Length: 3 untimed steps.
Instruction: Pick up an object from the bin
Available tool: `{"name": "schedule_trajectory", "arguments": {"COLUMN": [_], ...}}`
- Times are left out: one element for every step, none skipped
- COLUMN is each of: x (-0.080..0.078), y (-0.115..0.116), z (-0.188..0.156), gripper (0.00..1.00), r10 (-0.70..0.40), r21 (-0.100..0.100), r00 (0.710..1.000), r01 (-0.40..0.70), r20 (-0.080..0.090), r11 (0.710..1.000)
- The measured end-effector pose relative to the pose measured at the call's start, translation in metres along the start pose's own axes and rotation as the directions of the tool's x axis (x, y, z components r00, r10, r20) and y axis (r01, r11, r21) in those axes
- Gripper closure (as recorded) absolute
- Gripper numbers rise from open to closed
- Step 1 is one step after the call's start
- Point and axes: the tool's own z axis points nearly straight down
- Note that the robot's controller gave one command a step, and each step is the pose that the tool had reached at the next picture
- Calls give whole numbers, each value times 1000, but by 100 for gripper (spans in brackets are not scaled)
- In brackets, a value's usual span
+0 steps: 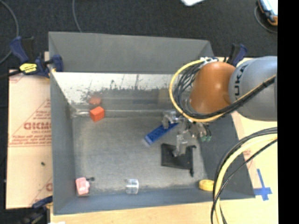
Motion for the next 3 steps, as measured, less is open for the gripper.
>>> {"name": "schedule_trajectory", "arguments": {"x": [-17,-8,-36], "y": [22,35,49], "z": [1,1,-2], "gripper": [0,0,100], "r10": [-239,-231,-517], "r21": [3,2,13], "r00": [971,973,856], "r01": [239,231,517], "r20": [-3,3,9], "r11": [971,973,856]}}
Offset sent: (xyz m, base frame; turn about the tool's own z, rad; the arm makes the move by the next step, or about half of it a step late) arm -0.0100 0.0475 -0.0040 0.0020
